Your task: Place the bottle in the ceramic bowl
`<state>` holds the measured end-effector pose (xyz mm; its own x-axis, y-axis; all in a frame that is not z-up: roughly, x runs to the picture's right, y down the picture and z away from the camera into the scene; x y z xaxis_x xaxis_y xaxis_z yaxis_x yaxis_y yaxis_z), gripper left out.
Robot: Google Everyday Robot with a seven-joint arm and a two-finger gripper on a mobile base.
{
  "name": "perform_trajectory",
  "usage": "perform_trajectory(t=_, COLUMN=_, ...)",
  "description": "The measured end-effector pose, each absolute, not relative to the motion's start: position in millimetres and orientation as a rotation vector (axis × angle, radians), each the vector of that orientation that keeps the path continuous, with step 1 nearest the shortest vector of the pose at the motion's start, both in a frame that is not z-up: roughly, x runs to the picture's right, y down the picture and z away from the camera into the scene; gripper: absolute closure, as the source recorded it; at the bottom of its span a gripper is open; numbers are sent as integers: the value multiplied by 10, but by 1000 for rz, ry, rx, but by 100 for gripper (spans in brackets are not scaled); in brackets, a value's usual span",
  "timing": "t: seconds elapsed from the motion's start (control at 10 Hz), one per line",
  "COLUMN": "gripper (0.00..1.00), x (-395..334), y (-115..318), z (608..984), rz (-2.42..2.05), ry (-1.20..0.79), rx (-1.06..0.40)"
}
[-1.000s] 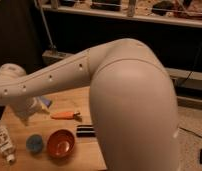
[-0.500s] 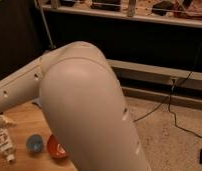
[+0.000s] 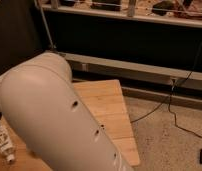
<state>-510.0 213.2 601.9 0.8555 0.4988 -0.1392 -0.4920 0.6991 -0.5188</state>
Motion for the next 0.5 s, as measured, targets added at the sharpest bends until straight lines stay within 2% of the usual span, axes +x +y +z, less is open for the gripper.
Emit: perform_trajectory(t=0.5, gripper=35, x=-5671, y=1909, z=6499, rz=561, ry=-24, rx=-535)
